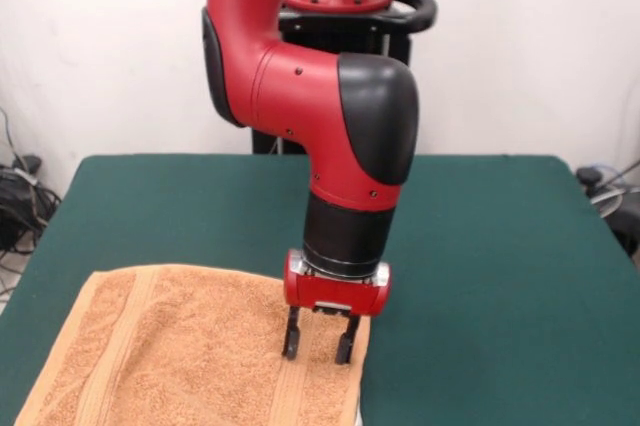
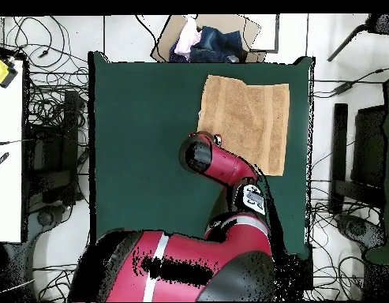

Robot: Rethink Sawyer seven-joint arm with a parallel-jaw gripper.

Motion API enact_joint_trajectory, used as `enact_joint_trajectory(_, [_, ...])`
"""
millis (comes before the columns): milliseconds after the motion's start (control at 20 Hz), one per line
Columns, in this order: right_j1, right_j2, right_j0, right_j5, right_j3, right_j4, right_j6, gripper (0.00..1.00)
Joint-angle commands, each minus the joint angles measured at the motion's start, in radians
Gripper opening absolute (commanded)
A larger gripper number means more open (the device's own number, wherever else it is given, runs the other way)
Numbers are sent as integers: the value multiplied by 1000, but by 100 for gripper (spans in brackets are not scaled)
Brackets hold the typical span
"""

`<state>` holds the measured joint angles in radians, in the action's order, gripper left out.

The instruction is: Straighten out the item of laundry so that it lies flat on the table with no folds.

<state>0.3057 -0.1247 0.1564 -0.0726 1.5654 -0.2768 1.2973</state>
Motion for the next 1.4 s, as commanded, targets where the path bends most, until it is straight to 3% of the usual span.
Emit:
enact_joint_trajectory(50, [-82,99,-12,73,45,2,252,100])
enact_joint_trajectory(750, [31,31,-134,-37,140,-134,361,100])
enact_joint_trajectory(1400, [52,30,-121,-55,147,-140,333,100])
